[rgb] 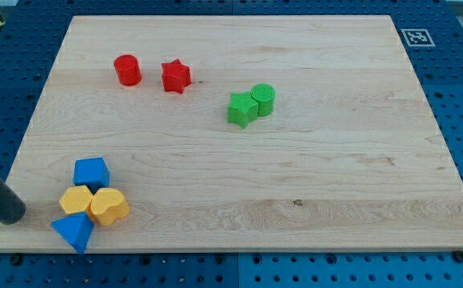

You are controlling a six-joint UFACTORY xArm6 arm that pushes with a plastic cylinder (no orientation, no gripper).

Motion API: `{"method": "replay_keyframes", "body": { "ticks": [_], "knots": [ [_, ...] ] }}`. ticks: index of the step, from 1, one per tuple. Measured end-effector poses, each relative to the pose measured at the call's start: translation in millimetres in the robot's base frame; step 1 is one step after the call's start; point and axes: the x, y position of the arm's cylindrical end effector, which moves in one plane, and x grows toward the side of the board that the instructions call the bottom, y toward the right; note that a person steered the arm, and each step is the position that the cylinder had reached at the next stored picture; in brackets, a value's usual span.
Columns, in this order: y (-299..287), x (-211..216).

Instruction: Push yellow heart from bottom left to bottom center

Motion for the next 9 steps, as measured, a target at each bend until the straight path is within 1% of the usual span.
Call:
{"method": "replay_keyframes", "body": {
  "ticks": [2, 3, 9],
  "knots": [
    [2.7, 0.4],
    [13.9, 0.4],
    [117.5, -4.3]
  ]
}}
